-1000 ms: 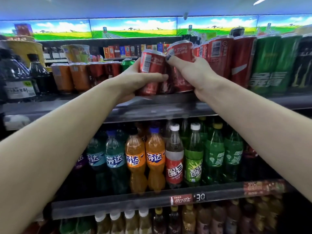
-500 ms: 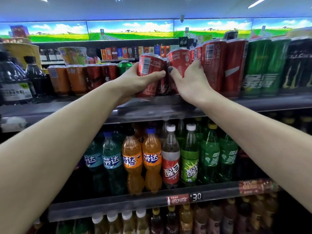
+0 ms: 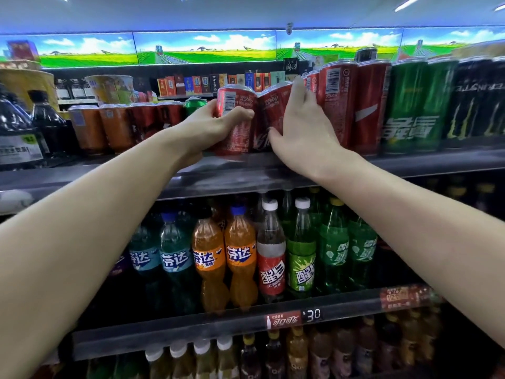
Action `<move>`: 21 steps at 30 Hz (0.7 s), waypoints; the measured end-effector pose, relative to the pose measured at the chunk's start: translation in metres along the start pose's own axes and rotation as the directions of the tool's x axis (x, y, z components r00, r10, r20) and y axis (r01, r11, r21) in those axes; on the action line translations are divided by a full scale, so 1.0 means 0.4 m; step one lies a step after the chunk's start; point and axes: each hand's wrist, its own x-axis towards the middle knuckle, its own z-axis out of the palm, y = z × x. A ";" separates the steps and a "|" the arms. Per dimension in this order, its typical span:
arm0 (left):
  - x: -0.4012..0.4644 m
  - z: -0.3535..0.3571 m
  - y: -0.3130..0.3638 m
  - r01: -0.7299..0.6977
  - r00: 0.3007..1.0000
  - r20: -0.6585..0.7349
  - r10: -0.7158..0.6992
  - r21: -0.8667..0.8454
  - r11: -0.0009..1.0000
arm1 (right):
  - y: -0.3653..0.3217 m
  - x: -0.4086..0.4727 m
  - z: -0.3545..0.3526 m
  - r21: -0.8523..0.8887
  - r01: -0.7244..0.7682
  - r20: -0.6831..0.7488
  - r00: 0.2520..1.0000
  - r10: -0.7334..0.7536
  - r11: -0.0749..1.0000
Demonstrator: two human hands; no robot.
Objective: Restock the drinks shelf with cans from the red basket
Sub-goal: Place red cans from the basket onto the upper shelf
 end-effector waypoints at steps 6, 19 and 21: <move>0.012 0.001 0.001 -0.026 1.000 0.000 0.026 0.041 0.999 | 0.018 -0.015 0.012 -0.291 0.088 -0.158 0.978 -0.139 0.953; 0.121 0.045 -0.027 -0.020 0.997 -0.072 0.039 0.246 0.969 | 0.059 -0.018 0.032 -0.058 0.079 -0.205 0.975 -0.090 0.995; 0.116 0.055 -0.024 -0.005 0.997 -0.079 0.026 0.255 0.967 | 0.065 -0.018 0.043 -0.059 0.096 -0.220 0.970 -0.107 0.994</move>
